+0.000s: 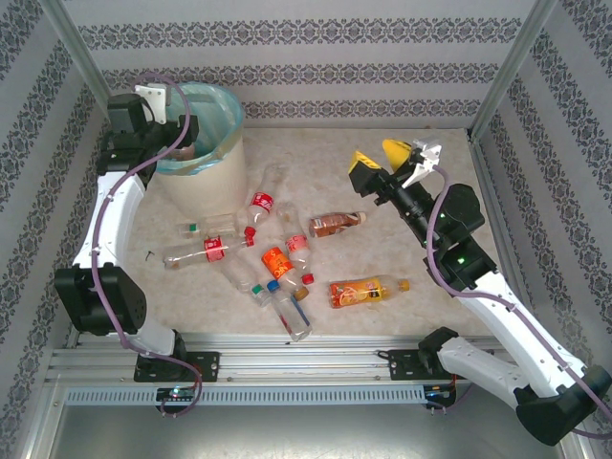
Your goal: Put the plastic bottles in the bin
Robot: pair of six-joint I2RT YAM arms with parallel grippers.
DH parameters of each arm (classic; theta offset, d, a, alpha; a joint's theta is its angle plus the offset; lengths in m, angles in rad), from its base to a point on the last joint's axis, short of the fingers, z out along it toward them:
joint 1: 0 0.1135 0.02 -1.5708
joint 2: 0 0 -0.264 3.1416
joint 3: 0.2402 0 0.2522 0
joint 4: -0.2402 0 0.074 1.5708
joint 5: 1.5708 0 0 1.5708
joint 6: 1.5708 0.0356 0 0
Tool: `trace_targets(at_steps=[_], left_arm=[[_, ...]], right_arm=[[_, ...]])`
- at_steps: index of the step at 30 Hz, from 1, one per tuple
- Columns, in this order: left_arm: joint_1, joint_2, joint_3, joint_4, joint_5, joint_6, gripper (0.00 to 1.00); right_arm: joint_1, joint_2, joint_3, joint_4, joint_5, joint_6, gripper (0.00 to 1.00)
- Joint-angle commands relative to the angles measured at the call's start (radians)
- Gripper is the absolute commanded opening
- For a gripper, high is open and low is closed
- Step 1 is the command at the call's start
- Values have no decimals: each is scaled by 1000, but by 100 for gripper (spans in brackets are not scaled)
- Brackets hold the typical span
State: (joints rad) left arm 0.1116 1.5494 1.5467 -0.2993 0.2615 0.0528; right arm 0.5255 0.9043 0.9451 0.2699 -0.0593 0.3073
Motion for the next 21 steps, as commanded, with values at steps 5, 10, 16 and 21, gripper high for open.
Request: trace_targets(at_steps=[5,10,16,21], left_arm=[[4,-14,7,28,20,-5,83],[4,-15,24,17,36,-19,83],[-1,-52,65,-9,60,-55,81],[-59,-118,100,-48,17,-23,80]], right_arm=[[-14,4,-2,25,16,-5,82],[-15,13,7,6,26,-5,82],[-23,65,72,-137,26,-3,83],[-31,129,142,-349,70,1,83]])
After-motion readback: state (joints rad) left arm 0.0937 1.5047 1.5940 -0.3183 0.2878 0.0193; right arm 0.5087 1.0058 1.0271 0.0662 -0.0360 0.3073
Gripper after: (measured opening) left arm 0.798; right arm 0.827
